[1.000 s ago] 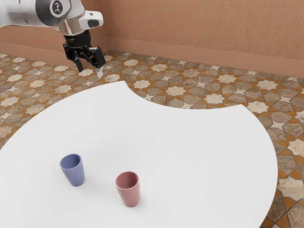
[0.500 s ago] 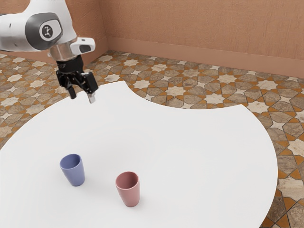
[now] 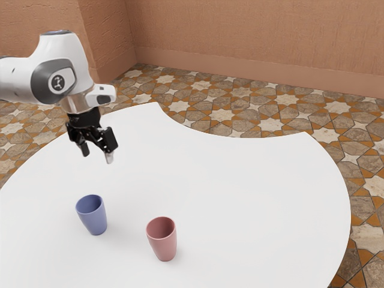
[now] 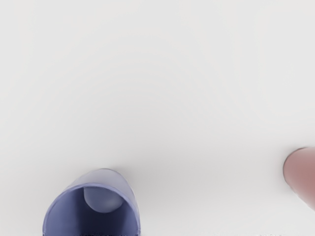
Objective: Place the left cup onto the right cup
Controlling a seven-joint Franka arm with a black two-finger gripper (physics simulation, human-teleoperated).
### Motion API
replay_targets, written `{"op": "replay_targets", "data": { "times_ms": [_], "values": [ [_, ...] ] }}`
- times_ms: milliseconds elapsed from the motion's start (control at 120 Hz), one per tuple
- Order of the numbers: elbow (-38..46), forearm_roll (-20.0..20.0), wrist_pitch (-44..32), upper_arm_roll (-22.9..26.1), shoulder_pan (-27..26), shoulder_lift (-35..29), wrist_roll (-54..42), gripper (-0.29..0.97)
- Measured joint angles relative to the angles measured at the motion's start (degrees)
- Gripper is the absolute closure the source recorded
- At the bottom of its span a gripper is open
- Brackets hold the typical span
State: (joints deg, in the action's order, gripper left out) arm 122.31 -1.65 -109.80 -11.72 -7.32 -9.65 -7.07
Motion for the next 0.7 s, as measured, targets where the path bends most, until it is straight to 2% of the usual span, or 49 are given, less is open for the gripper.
{"op": "replay_targets", "data": {
  "times_ms": [367,700],
  "values": [
    [8.4,0.5,-4.7,-0.1,0.2,-3.4,0.4,0.0],
    [16.4,0.8,-12.5,-0.1,0.2,-4.1,0.5,0.0]
  ]
}}
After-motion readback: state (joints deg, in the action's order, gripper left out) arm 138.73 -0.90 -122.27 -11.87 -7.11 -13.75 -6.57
